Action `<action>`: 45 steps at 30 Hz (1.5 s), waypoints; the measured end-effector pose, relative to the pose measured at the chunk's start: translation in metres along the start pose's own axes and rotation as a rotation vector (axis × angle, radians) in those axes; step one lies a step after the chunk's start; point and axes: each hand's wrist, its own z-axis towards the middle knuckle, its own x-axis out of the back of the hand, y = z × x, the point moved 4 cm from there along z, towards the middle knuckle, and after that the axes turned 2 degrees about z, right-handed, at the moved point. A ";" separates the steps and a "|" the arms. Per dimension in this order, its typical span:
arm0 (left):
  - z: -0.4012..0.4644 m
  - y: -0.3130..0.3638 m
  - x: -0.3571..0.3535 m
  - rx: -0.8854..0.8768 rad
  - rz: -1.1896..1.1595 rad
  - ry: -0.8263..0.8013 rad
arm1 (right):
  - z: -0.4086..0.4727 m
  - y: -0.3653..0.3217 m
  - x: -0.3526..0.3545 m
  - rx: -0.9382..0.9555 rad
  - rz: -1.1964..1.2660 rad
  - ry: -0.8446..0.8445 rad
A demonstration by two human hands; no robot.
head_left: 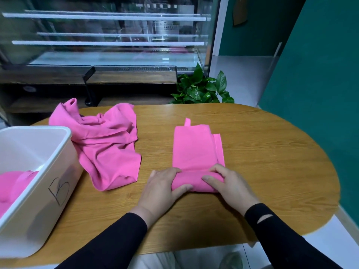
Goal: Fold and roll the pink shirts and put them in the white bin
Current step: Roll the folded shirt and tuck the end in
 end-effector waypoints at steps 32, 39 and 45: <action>0.023 -0.004 -0.005 0.156 0.005 0.034 | 0.027 -0.027 -0.020 0.230 -0.575 0.067; -0.008 0.018 0.000 -0.174 0.218 0.118 | 0.031 -0.034 -0.013 0.136 -0.449 -0.216; 0.001 0.015 -0.008 -0.172 0.315 0.075 | 0.014 -0.036 -0.015 0.149 -0.471 -0.015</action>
